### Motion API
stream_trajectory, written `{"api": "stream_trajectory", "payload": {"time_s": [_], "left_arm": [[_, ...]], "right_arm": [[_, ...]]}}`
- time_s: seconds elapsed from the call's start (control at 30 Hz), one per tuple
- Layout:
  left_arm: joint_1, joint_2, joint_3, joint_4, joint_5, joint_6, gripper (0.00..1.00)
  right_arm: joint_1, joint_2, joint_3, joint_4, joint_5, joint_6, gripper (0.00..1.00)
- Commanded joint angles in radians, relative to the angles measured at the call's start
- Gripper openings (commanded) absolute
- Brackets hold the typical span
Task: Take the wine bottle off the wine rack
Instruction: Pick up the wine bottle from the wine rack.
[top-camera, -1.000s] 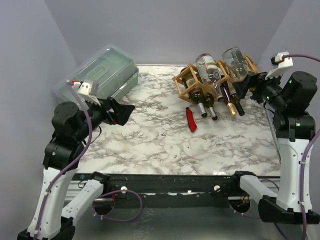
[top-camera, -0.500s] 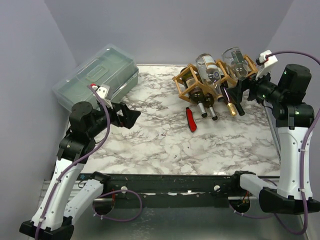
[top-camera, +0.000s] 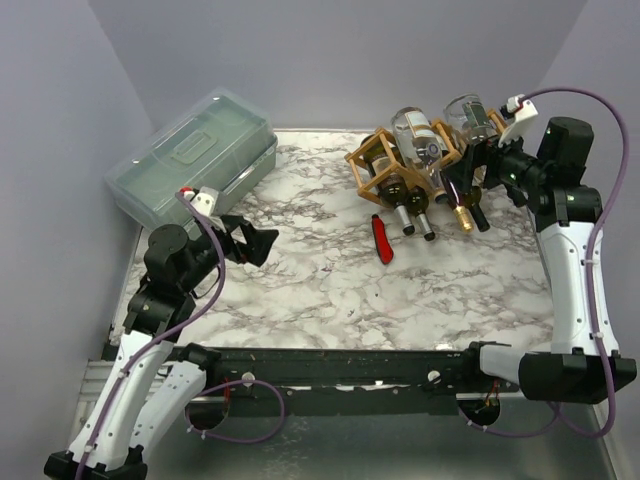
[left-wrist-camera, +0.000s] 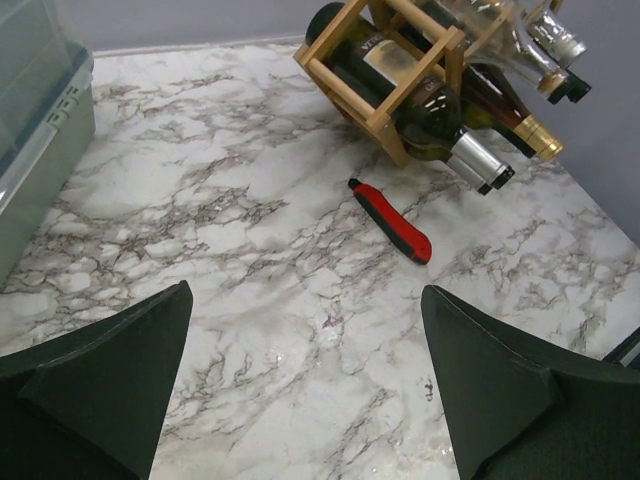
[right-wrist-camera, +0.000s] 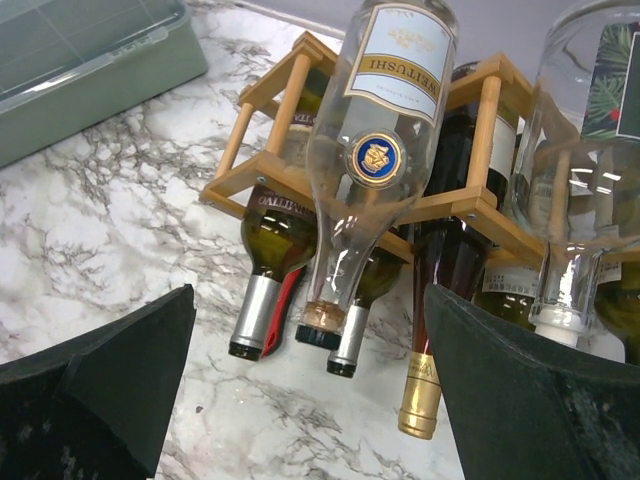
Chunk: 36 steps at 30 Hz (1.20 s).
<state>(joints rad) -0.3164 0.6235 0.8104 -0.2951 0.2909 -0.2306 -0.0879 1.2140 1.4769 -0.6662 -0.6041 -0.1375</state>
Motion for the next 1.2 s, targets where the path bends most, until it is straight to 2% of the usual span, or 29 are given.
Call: {"api": "stream_trajectory", "payload": {"time_s": [0.0,0.3,0.5,0.7,1.17], "left_arm": [[-0.001,-0.025,-0.046,0.045,-0.045,0.014,0.99],[-0.001,-0.03,-0.07,0.072,-0.057,0.032,0.99],[-0.002,-0.027,-0.076,0.077,-0.06,0.035,0.99],[-0.001,-0.026,-0.074,0.076,-0.057,0.038,0.99],[-0.002,-0.049,-0.079,0.077,-0.074,0.046,0.99]], "right_arm": [[0.01,0.031,-0.064,0.139,0.032,0.05,1.0],[0.128,0.053,-0.203,0.276,0.212,0.069,0.95],[0.174,0.116,-0.198,0.297,0.322,0.096,0.85],[0.184,0.154,-0.182,0.283,0.353,0.115,0.79],[0.197,0.194,-0.186,0.277,0.374,0.13,0.76]]}}
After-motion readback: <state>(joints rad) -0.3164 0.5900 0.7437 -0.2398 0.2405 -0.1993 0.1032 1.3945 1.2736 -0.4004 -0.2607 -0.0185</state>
